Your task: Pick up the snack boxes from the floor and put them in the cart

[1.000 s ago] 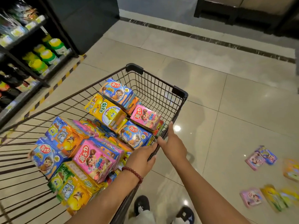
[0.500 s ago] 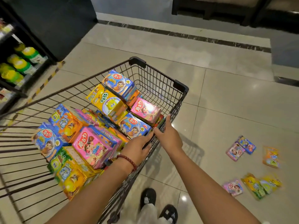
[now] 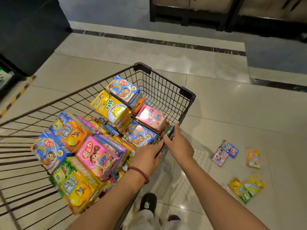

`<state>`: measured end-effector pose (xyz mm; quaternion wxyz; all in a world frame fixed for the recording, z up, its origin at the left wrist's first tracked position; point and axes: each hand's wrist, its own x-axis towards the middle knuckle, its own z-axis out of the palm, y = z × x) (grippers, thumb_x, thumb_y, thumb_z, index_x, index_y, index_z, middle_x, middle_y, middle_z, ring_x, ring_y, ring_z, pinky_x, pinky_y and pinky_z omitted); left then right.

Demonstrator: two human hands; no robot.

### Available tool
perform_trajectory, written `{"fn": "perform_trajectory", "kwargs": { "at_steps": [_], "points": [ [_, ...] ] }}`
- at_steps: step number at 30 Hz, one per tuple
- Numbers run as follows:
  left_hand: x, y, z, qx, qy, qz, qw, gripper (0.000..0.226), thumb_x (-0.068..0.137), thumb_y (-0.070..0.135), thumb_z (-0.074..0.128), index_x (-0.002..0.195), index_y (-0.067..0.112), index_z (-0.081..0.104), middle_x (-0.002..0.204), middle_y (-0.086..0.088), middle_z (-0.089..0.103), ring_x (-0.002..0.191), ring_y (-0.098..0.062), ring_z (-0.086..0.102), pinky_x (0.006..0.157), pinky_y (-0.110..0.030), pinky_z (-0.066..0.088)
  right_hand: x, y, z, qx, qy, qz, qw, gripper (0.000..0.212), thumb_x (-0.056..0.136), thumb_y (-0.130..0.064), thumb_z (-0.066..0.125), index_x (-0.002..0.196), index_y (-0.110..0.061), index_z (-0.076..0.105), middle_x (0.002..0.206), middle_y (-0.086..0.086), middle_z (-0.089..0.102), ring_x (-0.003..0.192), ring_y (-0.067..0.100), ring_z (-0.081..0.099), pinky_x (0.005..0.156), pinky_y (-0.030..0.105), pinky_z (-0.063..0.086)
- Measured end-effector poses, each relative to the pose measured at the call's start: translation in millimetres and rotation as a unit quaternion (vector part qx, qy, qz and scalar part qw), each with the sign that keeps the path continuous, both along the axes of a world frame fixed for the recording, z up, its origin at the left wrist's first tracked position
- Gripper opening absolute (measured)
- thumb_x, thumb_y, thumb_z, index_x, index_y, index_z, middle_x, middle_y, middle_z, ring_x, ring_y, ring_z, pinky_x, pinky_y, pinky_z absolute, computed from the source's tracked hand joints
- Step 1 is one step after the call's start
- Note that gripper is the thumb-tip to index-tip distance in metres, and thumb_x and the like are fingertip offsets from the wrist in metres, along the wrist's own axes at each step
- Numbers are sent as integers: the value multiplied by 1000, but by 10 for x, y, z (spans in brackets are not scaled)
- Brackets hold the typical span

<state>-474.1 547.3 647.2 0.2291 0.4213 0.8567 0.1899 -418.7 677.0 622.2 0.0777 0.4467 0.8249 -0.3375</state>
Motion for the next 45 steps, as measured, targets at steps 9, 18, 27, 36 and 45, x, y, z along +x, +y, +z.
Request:
{"fn": "perform_trajectory", "kwargs": {
  "at_steps": [9,18,27,36,45],
  "points": [
    [368,865,-76,-24,36,-11,999,51,98,28,40,147,32,28,97,-5,63,93,-24,56,84,-36,41,483,908,-62,18,-22,22,999,77,91,-67,30,150,-38,-9,125,12,59,111,31,58,76,37,42],
    [747,1569,-141,-2,3,-7,1000,50,98,25,42,146,30,31,88,-6,61,83,-24,55,78,-39,46,838,1561,-2,29,-41,9,999,75,93,-63,31,151,-36,-9,118,14,62,104,31,60,73,35,45],
    [976,1811,-79,-73,93,-36,992,51,98,32,36,148,33,24,101,1,59,95,-22,55,99,-43,38,1037,1812,58,28,-71,24,997,74,93,-65,29,151,-37,-8,119,11,62,105,30,60,72,34,44],
    [896,1977,974,-37,278,-28,960,62,95,52,37,149,34,13,153,-10,18,141,-26,18,113,-52,13,1578,1983,984,272,-30,73,959,62,97,-55,31,152,-32,14,155,0,27,144,29,16,111,48,21],
    [1289,2350,2124,34,356,-42,933,60,94,53,38,147,29,22,153,-9,23,141,-27,18,110,-58,14,2353,2273,2216,426,31,28,904,58,96,-48,41,148,-22,33,153,5,33,142,32,25,111,54,21]
  ]
}}
